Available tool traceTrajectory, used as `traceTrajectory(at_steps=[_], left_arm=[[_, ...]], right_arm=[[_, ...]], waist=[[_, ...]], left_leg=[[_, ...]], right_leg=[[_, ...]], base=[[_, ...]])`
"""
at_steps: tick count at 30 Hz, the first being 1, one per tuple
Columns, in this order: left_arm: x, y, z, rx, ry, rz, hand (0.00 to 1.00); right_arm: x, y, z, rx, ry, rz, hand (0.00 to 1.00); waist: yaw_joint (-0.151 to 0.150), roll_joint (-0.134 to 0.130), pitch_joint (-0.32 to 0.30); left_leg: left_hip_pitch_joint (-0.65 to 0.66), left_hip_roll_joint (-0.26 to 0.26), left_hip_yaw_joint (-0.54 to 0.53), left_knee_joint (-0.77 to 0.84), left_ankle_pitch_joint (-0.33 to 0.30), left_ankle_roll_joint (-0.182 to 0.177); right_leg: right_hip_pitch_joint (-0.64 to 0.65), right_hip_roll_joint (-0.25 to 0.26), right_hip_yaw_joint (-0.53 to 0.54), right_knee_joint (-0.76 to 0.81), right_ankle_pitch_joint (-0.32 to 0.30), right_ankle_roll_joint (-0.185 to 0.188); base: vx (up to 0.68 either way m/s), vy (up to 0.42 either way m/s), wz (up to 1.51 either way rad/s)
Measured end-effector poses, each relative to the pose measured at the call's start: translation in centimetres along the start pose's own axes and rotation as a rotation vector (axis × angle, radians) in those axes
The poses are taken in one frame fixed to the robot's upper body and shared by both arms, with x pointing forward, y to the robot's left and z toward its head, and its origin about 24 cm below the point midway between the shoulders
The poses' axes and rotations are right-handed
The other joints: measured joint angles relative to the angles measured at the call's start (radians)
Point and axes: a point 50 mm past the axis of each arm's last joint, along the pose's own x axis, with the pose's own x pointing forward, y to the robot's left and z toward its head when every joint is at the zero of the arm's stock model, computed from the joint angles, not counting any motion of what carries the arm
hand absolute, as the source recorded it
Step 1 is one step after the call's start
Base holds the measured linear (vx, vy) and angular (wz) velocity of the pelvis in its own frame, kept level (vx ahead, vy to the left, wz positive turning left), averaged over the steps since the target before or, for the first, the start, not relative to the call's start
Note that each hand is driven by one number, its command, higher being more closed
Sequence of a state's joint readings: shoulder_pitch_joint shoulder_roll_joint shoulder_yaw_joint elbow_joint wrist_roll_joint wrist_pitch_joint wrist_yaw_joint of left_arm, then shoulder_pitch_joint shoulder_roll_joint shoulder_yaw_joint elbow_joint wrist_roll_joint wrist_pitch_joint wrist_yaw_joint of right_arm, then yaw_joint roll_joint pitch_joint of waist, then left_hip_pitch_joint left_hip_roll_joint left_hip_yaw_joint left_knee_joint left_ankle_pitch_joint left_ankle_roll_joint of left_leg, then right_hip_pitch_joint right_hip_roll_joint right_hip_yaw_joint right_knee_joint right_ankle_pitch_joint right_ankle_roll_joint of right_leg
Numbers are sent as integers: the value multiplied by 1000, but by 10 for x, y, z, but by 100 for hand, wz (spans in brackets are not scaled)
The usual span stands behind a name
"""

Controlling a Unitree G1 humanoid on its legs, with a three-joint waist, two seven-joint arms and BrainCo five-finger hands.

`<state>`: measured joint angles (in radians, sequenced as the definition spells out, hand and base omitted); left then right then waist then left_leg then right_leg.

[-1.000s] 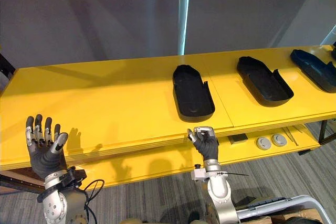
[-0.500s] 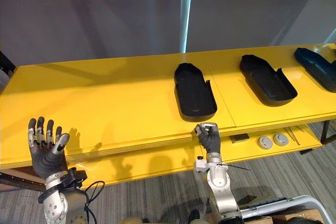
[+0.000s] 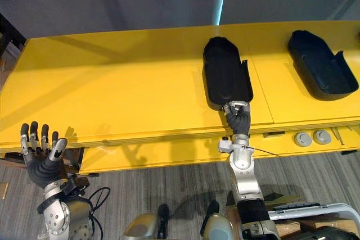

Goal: Walk over and take plastic housings, then place them on the shelf

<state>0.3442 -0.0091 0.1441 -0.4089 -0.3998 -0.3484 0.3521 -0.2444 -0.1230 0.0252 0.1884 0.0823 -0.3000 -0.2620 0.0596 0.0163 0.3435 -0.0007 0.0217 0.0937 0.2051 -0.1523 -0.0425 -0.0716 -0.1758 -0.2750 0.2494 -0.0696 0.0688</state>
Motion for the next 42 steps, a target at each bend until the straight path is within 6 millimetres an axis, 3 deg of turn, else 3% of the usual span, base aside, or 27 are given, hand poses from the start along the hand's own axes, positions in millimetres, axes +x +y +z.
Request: traceTrajectory(at_steps=[6, 18, 30, 32, 33, 34, 37, 39, 42], left_arm=[[1, 3, 2, 19, -17, 25, 0], [1, 3, 3, 13, -31, 35, 0], [1, 3, 4, 11, -32, 20, 0], [0, 3, 4, 12, -31, 14, 0], [-2, 4, 5, 12, -40, 3, 0], [-2, 4, 5, 10, -47, -2, 0], [-3, 1, 6, -7, -53, -19, 0], [-3, -4, 5, -22, -53, -50, 0], [0, -19, 6, -65, -70, -132, 0]], right_arm=[[28, -11, 12, -33, -52, -32, 100], [56, -18, 27, -78, -101, -29, 100], [59, -19, 30, -63, -107, -32, 100], [52, -17, 31, -47, -117, -37, 100], [38, -13, 35, -40, -150, -30, 100], [28, -11, 38, -42, -172, -24, 0], [0, -7, 45, -39, -210, -7, 0], [-15, -10, 46, -32, -208, -16, 0], [-33, -22, 51, -37, -213, -52, 0]], waist=[[5, 17, 45], [8, 54, 67], [9, 59, 70], [8, 58, 70], [7, 58, 70], [6, 56, 69], [3, 50, 63], [-18, 38, 46], [-28, 4, 5]], left_leg=[[-21, -6, -3, 16, 1, 1], [-26, -16, -10, 11, 6, -1], [-12, -26, -29, -8, 16, -2], [8, -23, -28, -25, 18, -3], [21, -16, -25, -36, 18, -3], [24, -12, -23, -43, 18, -3], [35, 4, 1, -62, 18, -3], [38, 10, 9, -66, 17, -2], [64, 20, 55, -84, 17, -2]], right_leg=[[-39, -17, 1, 56, -26, -8], [-68, -38, -3, 114, -55, -8], [-56, -51, -21, 120, -68, -4], [-34, -44, -21, 100, -64, 1], [-18, -33, -22, 73, -56, 4], [-11, -23, -22, 52, -47, 3], [16, 5, -14, -19, -12, 4], [40, 20, -13, -70, 14, 8], [75, 45, 9, -155, 58, 9]], base=[[-58, -6, 3], [-1, -2, 1], [-3, 2, 5], [13, 6, -3], [45, 13, -6], [50, 12, -9], [85, 8, -18], [105, 6, -16], [85, 4, -34]])
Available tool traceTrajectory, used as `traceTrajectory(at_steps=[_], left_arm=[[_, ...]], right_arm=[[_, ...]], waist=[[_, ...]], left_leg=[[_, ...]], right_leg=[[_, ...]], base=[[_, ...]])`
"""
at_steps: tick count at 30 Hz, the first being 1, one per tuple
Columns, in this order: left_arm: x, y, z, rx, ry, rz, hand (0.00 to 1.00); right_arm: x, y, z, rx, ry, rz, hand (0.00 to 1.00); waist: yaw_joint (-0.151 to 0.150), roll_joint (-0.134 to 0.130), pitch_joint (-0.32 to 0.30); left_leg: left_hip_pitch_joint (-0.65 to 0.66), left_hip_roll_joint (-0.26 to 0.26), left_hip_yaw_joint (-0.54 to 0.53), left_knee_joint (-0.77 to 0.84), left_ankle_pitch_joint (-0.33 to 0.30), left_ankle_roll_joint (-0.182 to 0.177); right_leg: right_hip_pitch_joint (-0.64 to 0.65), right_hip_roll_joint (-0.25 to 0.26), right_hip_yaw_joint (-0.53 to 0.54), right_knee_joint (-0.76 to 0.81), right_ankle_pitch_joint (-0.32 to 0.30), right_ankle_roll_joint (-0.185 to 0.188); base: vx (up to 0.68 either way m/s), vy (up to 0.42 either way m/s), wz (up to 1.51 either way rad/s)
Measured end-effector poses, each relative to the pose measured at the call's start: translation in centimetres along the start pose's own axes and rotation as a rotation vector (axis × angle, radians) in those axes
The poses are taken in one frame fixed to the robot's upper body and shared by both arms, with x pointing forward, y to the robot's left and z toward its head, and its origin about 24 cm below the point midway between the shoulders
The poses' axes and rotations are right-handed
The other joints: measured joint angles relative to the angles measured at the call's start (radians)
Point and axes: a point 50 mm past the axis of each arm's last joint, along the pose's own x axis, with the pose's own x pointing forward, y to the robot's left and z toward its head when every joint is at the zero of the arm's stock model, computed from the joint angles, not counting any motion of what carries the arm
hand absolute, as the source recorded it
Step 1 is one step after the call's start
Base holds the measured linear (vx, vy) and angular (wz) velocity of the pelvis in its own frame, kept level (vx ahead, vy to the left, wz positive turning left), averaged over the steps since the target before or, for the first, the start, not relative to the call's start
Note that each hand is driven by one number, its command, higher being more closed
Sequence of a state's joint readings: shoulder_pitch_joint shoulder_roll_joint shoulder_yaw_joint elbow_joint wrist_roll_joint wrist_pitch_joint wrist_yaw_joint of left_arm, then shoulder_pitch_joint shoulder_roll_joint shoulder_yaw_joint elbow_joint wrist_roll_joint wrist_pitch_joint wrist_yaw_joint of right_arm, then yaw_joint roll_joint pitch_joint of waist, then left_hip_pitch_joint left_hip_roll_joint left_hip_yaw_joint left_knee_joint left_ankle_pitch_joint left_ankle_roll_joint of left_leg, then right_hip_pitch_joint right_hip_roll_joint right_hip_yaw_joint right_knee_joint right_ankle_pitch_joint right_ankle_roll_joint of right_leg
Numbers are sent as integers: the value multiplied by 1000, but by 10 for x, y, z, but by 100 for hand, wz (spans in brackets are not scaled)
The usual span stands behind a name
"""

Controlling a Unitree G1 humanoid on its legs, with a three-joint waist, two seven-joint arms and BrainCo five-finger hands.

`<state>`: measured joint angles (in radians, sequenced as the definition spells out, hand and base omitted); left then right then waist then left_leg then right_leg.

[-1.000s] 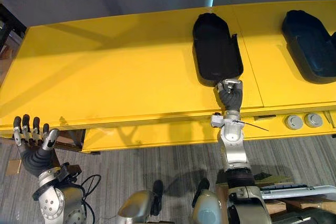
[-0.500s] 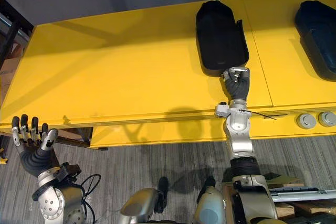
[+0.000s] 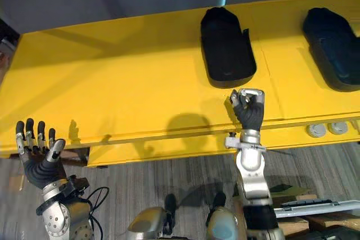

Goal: Walk over and take plastic housings, then place them on the shelf

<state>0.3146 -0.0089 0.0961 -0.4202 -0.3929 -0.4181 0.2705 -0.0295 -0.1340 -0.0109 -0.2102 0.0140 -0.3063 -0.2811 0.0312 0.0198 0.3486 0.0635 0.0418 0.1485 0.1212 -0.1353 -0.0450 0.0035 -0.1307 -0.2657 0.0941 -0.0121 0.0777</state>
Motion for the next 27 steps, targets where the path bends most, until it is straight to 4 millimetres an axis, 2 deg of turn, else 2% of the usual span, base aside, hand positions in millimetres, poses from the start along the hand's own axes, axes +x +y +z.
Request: traceTrajectory(at_steps=[2, 4, 7, 10, 13, 14, 15, 16, 18, 19, 21, 22, 24, 27], left_arm=[[2, -12, 2, -34, -25, -56, 0], [5, -20, 5, -64, -48, -84, 0], [6, -26, 5, -81, -57, -102, 0], [6, -27, 5, -76, -56, -95, 0], [6, -23, 6, -32, -68, -54, 0], [6, -21, 7, -23, -73, -35, 0], [8, -16, 9, 7, -91, 6, 0], [8, -7, 13, 31, -105, 62, 0], [6, 5, 19, 70, -130, 124, 0], [5, 8, 24, 82, -147, 135, 0], [5, 5, 31, 72, -192, 119, 0], [6, -2, 39, 65, -248, 79, 0], [7, -8, 42, 42, -278, 52, 0], [6, -12, 42, 30, -269, 19, 0]], right_arm=[[-13, -11, 0, -13, 29, -44, 0], [-25, -25, -3, -31, 70, -91, 0], [-45, -46, -11, -37, 163, -168, 0], [-73, -70, -16, -94, 258, -235, 0], [-87, -80, -12, -68, 283, -237, 0], [-87, -79, -11, -50, 275, -226, 0], [-83, -74, -10, -7, 251, -189, 0], [-75, -67, -8, 38, 213, -133, 0], [-61, -58, -7, 95, 168, -61, 0], [-53, -56, -7, 150, 147, -48, 0], [-50, -57, -14, 194, 166, -62, 0], [-53, -59, -25, 195, 226, -95, 0], [-65, -60, -37, 198, 304, -127, 0], [-98, -62, -43, 251, 395, -222, 0]], waist=[[-18, -26, -48], [-37, -34, -72], [-54, -24, -103], [-95, -13, -121], [-115, 2, -132], [-117, 1, -131], [-108, -7, -130], [-89, -2, -132], [-69, 10, -137], [-53, 29, -147], [-47, 46, -154], [-50, 47, -153], [-49, 36, -137], [-50, 8, -105]], left_leg=[[25, 8, 32, -11, -12, 0], [44, 13, 77, -11, -24, 2], [64, 19, 138, -9, -46, 3], [80, 22, 191, -8, -59, 3], [81, 35, 236, 26, -84, 0], [74, 38, 233, 54, -92, 7], [36, 37, 170, 159, -107, 33], [-10, 29, 54, 265, -118, 55], [-67, -1, -114, 376, -136, 70], [-78, -16, -173, 396, -157, 74], [-82, -26, -202, 381, -188, 57], [-73, -35, -192, 356, -210, 50], [-63, -41, -191, 358, -239, 45], [-22, -33, -149, 400, -318, 62]], right_leg=[[25, 17, 31, -51, 21, 0], [33, 29, 71, -77, 39, 2], [32, 43, 133, -108, 64, 5], [31, 53, 184, -132, 84, 5], [15, 72, 242, -150, 97, 5], [13, 78, 259, -153, 100, 3], [7, 82, 311, -156, 104, -4], [-6, 88, 365, -152, 103, -6], [-35, 101, 434, -136, 103, -8], [-73, 113, 465, -109, 104, -10], [-131, 119, 470, -50, 106, -8], [-188, 122, 483, 25, 103, 8], [-212, 133, 493, 80, 104, 16], [-209, 158, 522, 120, 117, 35]], base=[[69, 11, -41], [45, 25, -55], [8, 44, -66], [-33, 15, -53], [-65, -9, -61], [-115, -54, -88], [-107, -64, -120], [-104, -57, -132], [-72, 57, -138], [-51, 98, -126], [-74, 138, -67], [-115, 177, -32], [-149, 161, -33], [-230, 163, -82]])
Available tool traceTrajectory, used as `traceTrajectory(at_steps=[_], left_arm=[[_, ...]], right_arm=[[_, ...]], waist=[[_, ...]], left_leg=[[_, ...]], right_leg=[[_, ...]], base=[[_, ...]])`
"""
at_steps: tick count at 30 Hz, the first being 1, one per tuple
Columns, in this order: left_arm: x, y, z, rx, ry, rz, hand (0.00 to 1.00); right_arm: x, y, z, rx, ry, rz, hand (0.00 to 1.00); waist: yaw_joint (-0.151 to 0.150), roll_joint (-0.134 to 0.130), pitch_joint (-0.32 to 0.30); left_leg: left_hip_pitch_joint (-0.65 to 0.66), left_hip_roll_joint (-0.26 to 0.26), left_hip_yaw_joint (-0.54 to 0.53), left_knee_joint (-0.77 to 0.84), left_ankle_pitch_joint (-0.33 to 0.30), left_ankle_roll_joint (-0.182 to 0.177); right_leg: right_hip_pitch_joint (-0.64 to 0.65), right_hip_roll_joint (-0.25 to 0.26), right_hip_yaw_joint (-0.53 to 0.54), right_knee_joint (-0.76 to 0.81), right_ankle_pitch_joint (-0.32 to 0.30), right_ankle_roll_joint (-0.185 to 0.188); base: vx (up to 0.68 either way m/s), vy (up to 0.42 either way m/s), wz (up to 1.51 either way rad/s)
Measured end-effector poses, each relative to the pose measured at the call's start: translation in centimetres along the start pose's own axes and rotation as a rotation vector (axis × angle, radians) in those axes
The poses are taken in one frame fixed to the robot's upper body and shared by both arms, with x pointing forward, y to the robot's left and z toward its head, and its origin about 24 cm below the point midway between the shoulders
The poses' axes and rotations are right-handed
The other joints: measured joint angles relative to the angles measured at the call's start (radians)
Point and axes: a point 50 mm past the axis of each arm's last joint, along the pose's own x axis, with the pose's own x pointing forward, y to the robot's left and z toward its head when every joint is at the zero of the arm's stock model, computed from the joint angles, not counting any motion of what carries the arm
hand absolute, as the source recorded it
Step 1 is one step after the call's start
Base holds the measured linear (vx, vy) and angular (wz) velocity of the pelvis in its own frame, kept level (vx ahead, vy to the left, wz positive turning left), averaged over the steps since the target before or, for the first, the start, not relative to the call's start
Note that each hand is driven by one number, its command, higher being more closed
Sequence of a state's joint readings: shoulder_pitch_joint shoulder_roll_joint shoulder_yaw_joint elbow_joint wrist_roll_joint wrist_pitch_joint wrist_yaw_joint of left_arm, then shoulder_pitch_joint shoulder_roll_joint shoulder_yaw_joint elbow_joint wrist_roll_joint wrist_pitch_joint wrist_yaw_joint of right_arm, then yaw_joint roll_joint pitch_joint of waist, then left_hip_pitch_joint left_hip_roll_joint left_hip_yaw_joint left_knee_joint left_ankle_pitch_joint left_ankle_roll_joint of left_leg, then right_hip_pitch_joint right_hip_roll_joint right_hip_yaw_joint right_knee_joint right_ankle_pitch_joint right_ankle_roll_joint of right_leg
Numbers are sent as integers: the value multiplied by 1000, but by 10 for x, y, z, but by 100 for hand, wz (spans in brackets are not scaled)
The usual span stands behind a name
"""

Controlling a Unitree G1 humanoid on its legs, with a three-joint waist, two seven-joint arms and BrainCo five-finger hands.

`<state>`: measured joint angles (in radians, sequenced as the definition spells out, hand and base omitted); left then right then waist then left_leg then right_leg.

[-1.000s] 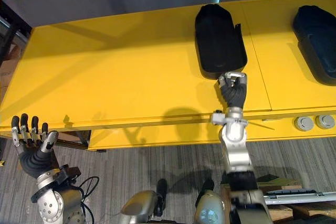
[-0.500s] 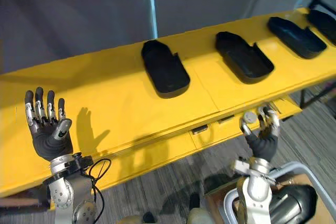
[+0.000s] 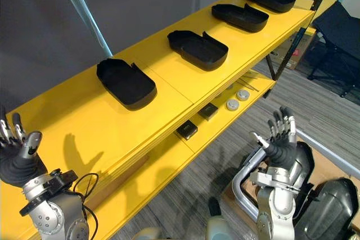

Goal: Walk over and take plastic housings, then place them on the shelf

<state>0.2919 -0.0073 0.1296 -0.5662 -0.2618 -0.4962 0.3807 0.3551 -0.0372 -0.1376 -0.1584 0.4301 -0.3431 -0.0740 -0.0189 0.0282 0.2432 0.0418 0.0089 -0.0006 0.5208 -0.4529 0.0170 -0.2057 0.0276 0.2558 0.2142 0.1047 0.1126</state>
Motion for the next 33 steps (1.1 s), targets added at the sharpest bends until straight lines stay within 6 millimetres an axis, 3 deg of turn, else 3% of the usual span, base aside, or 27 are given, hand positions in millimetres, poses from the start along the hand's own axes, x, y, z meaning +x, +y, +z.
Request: traceTrajectory(at_steps=[1, 2, 4, 6, 7, 9, 12, 14, 15, 17, 18, 19, 20, 21, 22, 23, 24, 26, 27, 29, 32, 33], left_arm=[[-2, 2, -2, 15, 29, -1, 0], [-3, 3, -3, 24, 43, 5, 0], [-6, 10, -6, 69, 85, 46, 0], [-5, 14, -9, 94, 92, 59, 0], [-3, 17, -8, 100, 86, 63, 0], [-2, 26, -3, 133, 63, 88, 0], [1, 38, 4, 176, 23, 136, 0], [2, 39, 5, 145, 14, 137, 0], [4, 38, 7, 113, -2, 131, 0], [6, 35, 5, 69, -6, 124, 0], [7, 32, 4, 41, -7, 114, 0], [8, 30, 4, 14, -11, 112, 0], [8, 27, 3, -11, -16, 112, 0], [8, 27, 3, -11, -15, 112, 0], [-2, 18, -17, -80, 67, 179, 0], [-6, 12, -24, -105, 108, 173, 0], [-9, 1, -31, -139, 155, 138, 0], [-12, -17, -37, -178, 203, 36, 0], [-14, -19, -38, -191, 217, 13, 0], [-22, -22, -55, -148, 324, -65, 0], [-38, -13, -82, -102, 495, -86, 0], [-47, -11, -91, -61, 574, -126, 0]], right_arm=[[-11, -4, -1, 33, 18, 5, 0], [-14, -4, -1, 33, 22, 30, 0], [-16, 3, 0, 29, 27, 150, 0], [-14, 9, 1, 30, 23, 221, 0], [-12, 12, 1, 30, 18, 229, 0], [-7, 20, 2, 30, -7, 242, 0], [2, 27, 2, 19, -34, 188, 0], [2, 22, 1, 11, -28, 125, 0], [-3, 14, -3, -23, -8, 76, 0], [-11, 4, -8, -64, 28, 25, 0], [-18, -4, -11, -89, 63, -1, 0], [-21, -9, -11, -100, 74, -14, 0], [-25, -15, -11, -117, 87, -24, 0], [-25, -15, -11, -117, 87, -24, 0], [-9, -22, -1, -170, 49, 13, 0], [-2, -23, 2, -185, 34, 26, 0], [6, -24, 3, -207, 31, 42, 0], [18, -25, 3, -219, 34, 45, 0], [20, -24, 3, -215, 32, 42, 0], [24, -25, -3, -200, 43, 15, 0], [38, -23, -9, -192, 46, -21, 0], [47, -19, -12, -186, 47, -39, 0]], waist=[[4, -31, 25], [6, -36, 39], [4, -44, 47], [5, -44, 44], [8, -44, 44], [8, -40, 36], [36, -40, 34], [31, -48, 25], [30, -54, 18], [18, -64, 12], [3, -74, 6], [-9, -87, -2], [-24, -113, -18], [-24, -113, -18], [-29, -26, -13], [-40, -3, -11], [-54, 13, -11], [-51, 20, -12], [-50, 23, -13], [-33, 25, -10], [-16, 31, -8], [-6, 23, 13]], left_leg=[[28, -1, 71, 11, -8, 14], [38, 0, 101, 5, -10, 18], [57, 25, 194, -12, 2, 32], [41, 54, 240, -35, 36, 34], [21, 69, 256, -71, 73, 32], [-11, 101, 279, -119, 126, 19], [-31, 182, 345, -129, 158, -17], [-33, 228, 359, -131, 176, -49], [-38, 273, 373, -129, 192, -86], [-49, 315, 377, -126, 215, -131], [-56, 344, 380, -122, 232, -169], [-61, 362, 382, -109, 244, -196], [-61, 368, 383, -101, 257, -234], [-61, 368, 383, -101, 257, -235], [-62, 447, 302, -110, 261, -220], [-61, 449, 275, -129, 277, -189], [-53, 436, 248, -152, 309, -141], [-51, 339, 210, -143, 283, -135], [-70, 316, 204, -124, 265, -135], [-132, 251, 202, -102, 221, -114], [-106, 217, 198, -196, 225, -128], [-100, 200, 201, -224, 240, -153]], right_leg=[[5, -9, -12, -13, 10, -9], [23, -23, -40, -25, 8, -26], [-8, -87, -212, 31, -16, -49], [-36, -106, -249, 168, -64, -58], [-49, -136, -265, 268, -117, -63], [-44, -193, -288, 368, -153, -82], [1, -330, -310, 428, -148, -84], [36, -388, -305, 424, -146, -81], [36, -407, -301, 414, -144, -79], [36, -407, -299, 378, -140, -70], [37, -393, -305, 336, -130, -52], [38, -388, -321, 299, -111, -22], [34, -388, -364, 262, -126, 57], [35, -388, -365, 263, -131, 62], [9, -297, -383, 267, -261, 95], [-6, -276, -372, 273, -271, 75], [-24, -262, -356, 287, -279, 61], [-27, -242, -325, 243, -271, 17], [-20, -232, -326, 217, -259, 8], [14, -210, -350, 118, -196, -6], [15, -205, -360, 77, -150, 15], [17, -214, -359, 56, -128, 23]], base=[[-319, 117, -115], [-371, 113, -119], [-354, 146, -128], [-232, 59, -91], [-166, -25, -42], [-148, -90, -54], [-109, -199, -78], [-74, -337, -65], [-90, -495, -54], [-87, -501, -43], [-78, -469, -34], [-118, -784, -48], [-91, -678, -34], [-111, -797, -107], [-82, -462, -99], [-77, -459, -115], [-46, -341, -54], [-33, -293, -59], [-25, -182, -30], [-6, -125, 0], [-15, -15, 2], [-42, 54, -4]])
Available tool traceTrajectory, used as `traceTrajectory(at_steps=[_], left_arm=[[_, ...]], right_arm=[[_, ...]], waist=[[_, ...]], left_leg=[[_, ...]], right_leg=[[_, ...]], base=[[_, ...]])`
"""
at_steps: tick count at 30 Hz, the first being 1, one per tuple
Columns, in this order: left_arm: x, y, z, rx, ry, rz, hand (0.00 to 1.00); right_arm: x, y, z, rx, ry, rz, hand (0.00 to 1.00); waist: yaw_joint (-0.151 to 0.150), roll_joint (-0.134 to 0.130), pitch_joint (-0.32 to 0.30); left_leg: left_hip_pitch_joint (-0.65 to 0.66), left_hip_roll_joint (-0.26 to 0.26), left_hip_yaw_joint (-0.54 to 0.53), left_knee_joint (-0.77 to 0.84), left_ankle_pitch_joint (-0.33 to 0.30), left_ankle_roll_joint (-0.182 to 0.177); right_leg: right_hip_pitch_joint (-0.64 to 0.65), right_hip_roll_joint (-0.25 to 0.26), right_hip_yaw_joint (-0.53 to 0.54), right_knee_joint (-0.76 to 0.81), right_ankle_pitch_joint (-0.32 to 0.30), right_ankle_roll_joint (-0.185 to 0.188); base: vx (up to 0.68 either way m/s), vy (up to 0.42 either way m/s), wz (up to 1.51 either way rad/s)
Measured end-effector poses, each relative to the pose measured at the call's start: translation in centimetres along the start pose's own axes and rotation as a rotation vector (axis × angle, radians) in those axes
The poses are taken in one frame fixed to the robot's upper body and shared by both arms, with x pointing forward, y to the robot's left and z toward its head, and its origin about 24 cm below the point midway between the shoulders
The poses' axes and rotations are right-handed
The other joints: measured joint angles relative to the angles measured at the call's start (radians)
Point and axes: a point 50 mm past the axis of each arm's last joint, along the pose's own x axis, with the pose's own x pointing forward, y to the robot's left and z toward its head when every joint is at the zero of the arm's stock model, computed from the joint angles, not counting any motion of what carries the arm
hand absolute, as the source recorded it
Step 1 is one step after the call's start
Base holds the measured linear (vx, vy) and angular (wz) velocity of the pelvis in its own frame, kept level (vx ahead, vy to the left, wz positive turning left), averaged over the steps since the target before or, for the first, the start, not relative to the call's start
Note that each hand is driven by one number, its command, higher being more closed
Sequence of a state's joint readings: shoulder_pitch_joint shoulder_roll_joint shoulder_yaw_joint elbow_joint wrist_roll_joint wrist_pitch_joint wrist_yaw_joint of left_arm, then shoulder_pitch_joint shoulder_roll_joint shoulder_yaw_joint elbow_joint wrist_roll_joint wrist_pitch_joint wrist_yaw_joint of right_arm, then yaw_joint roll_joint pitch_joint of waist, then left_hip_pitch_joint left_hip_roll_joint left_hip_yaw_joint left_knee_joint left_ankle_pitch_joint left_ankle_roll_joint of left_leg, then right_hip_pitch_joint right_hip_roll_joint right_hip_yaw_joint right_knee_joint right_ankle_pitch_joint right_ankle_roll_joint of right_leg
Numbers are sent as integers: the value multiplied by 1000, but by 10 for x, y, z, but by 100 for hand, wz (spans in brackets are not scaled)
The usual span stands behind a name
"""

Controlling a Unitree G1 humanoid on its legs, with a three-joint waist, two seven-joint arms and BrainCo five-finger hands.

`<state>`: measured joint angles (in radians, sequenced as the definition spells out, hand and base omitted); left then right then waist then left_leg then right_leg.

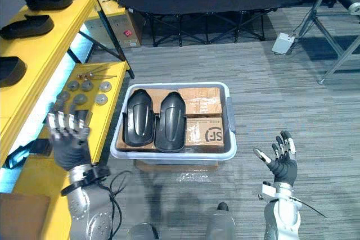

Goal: Walk over and take plastic housings, then place them on the shelf

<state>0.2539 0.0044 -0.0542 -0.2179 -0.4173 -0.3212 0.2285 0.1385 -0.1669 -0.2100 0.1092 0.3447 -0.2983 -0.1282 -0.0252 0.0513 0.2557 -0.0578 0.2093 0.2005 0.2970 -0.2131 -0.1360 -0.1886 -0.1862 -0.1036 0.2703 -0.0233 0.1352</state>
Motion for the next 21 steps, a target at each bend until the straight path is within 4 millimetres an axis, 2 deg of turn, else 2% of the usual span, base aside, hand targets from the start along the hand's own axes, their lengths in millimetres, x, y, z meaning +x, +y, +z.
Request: traceTrajectory(at_steps=[2, 3, 4, 6, 8, 11, 12, 13, 14, 15, 17, 19, 21], left_arm=[[-4, 1, -17, 104, 101, -49, 0], [-7, 5, -31, 197, 189, -63, 0], [-9, 8, -38, 240, 233, -59, 0], [-13, 14, -50, 331, 298, -43, 0], [-13, 21, -65, 385, 381, 6, 0], [-21, 30, -84, 484, 463, 37, 0], [-23, 32, -88, 492, 482, 41, 0], [-30, 35, -97, 508, 528, 37, 0], [-33, 35, -100, 512, 543, 32, 0], [-36, 36, -104, 520, 562, 25, 0], [-46, 33, -114, 528, 605, -23, 0], [-52, 25, -121, 519, 632, -85, 0], [-55, 21, -125, 511, 640, -127, 0]], right_arm=[[13, 6, -4, 9, 9, -25, 0], [22, 9, -11, 11, 38, -43, 0], [26, 10, -13, 12, 50, -44, 0], [36, 13, -13, 12, 53, -35, 0], [55, 20, -6, 12, 50, -23, 0], [94, 31, 13, -5, 31, -37, 0], [100, 33, 15, -22, 40, -34, 0], [116, 35, 22, -64, 56, -27, 0], [122, 37, 27, -76, 52, -22, 0], [131, 38, 35, -85, 43, -23, 0], [152, 44, 63, -125, -2, -9, 0], [165, 44, 85, -154, -31, -6, 0], [173, 50, 97, -186, -28, 13, 0]], waist=[[19, -10, 39], [35, -11, 59], [44, -11, 60], [59, -13, 68], [70, -19, 109], [100, -25, 163], [106, -25, 163], [132, -23, 165], [140, -20, 172], [145, -12, 180], [168, 8, 191], [181, 32, 204], [190, 51, 216]], left_leg=[[0, -17, 3, -3, 4, -6], [-5, -24, 2, -3, 6, -3], [-15, -27, -1, -7, 9, -1], [-40, -32, -9, -10, 18, 0], [-59, -37, -38, -12, 34, -2], [-102, -35, -76, -9, 51, -6], [-114, -36, -81, -9, 54, -5], [-138, -37, -87, -5, 57, -5], [-143, -39, -92, -3, 58, -4], [-157, -43, -107, 3, 59, -3], [-199, -55, -126, 21, 63, 2], [-225, -70, -147, 37, 64, 4], [-252, -81, -165, 60, 64, 5]], right_leg=[[14, -12, 2, -46, 36, 7], [42, -17, -5, -111, 73, 14], [51, -17, -12, -149, 94, 16], [62, -17, -29, -211, 134, 11], [84, -14, -57, -262, 167, 9], [73, -8, -88, -273, 181, 4], [65, -8, -91, -273, 183, 3], [44, -9, -94, -270, 185, 3], [43, -10, -98, -268, 186, 3], [39, -13, -112, -262, 186, 3], [7, -28, -133, -240, 186, 3], [-8, -44, -154, -216, 185, 3], [-24, -58, -180, -191, 184, 3]], base=[[-78, 102, -5], [-94, 114, 4], [-84, 101, 6], [-29, 30, 16], [-35, 13, 32], [-51, -12, 28], [-48, -2, 18], [-31, 7, 14], [-17, 12, 21], [-31, 23, 29], [-43, 45, 28], [-40, 54, 26], [-63, 74, 26]])
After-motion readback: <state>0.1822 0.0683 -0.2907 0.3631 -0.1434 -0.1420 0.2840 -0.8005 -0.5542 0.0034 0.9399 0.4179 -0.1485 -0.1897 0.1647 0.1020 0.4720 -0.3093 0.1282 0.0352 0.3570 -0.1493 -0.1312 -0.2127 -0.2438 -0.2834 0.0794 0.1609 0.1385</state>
